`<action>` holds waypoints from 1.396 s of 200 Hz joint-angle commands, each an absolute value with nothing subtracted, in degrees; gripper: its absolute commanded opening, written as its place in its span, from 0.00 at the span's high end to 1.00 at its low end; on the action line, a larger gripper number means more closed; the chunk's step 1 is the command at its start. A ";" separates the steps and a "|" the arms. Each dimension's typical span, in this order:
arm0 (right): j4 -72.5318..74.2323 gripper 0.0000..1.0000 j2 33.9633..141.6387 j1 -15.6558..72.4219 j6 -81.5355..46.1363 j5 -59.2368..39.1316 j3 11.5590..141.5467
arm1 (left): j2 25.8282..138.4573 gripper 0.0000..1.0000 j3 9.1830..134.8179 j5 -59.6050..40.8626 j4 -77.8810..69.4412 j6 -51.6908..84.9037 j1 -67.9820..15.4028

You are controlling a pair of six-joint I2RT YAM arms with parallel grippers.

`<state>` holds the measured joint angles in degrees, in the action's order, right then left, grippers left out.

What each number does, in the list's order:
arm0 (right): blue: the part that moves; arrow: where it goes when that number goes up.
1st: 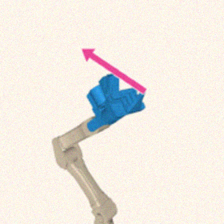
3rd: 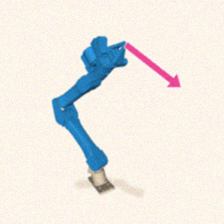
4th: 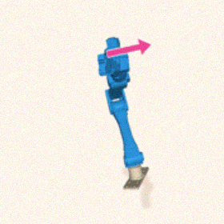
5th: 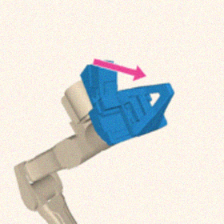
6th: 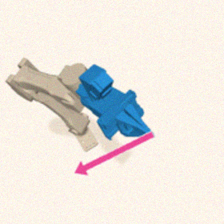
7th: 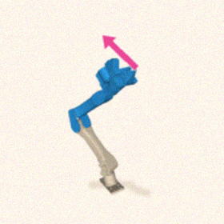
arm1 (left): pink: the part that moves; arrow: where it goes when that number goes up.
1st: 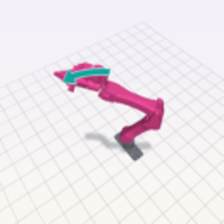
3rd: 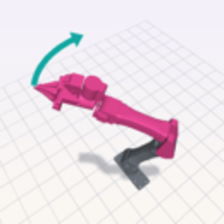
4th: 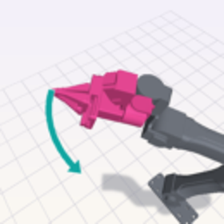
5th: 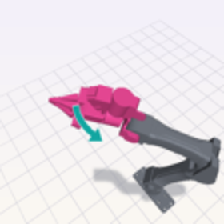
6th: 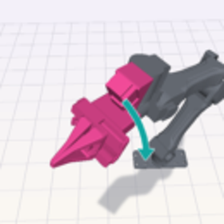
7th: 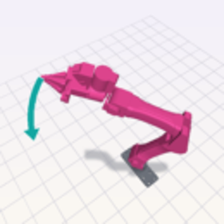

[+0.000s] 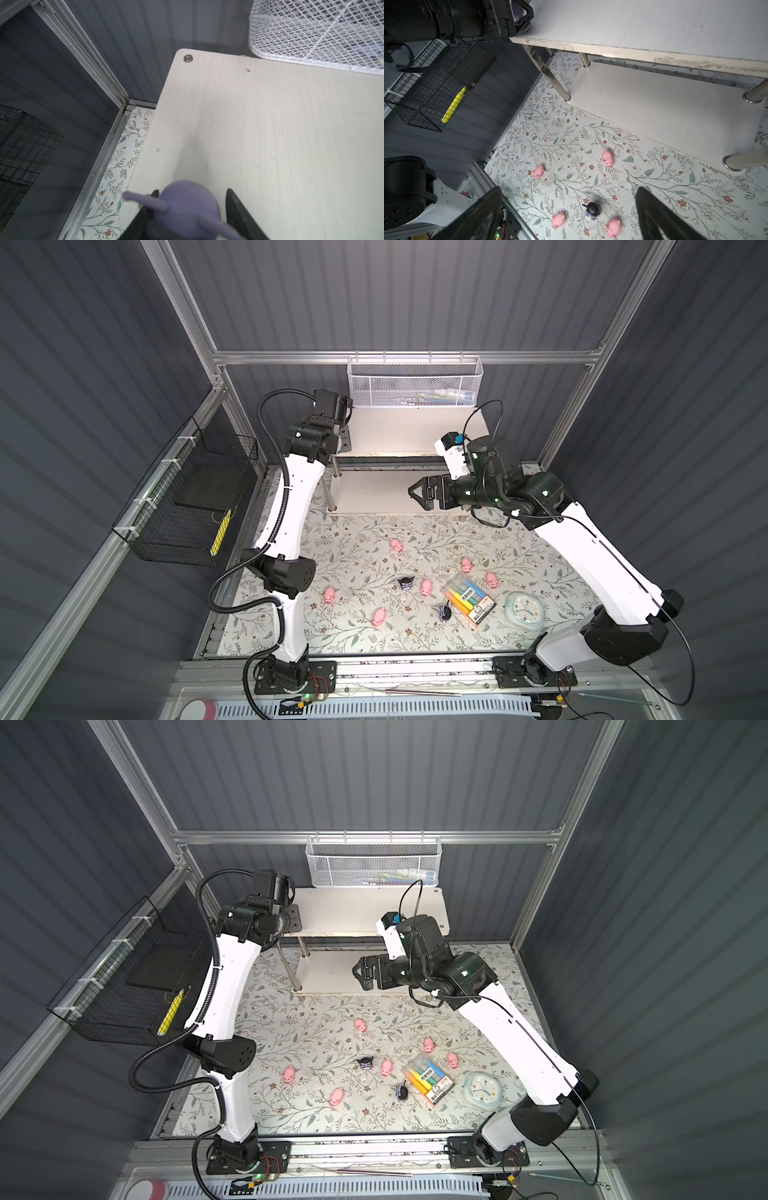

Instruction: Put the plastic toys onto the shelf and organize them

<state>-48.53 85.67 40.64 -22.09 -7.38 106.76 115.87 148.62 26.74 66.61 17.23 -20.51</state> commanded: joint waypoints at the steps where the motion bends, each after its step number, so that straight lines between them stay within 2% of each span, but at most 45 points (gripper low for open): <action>1: -47.66 0.01 84.73 40.34 -22.36 -7.90 106.17 | 115.14 0.48 147.98 26.73 65.64 16.23 -20.04; 95: -47.79 0.01 85.08 40.19 -22.68 -8.22 106.43 | 114.67 0.40 147.30 27.24 65.00 15.43 -20.04; 117: -47.90 0.01 85.18 40.17 -22.85 -8.35 106.52 | 114.46 0.33 147.06 27.31 65.03 15.21 -20.04; 142: -47.98 0.01 85.30 40.17 -23.00 -8.43 106.68 | 113.92 0.29 146.60 27.16 64.38 14.86 -19.97; 279: -48.51 0.01 84.15 40.17 -23.00 -8.02 106.70 | 110.20 0.23 144.98 27.82 63.36 13.86 -20.04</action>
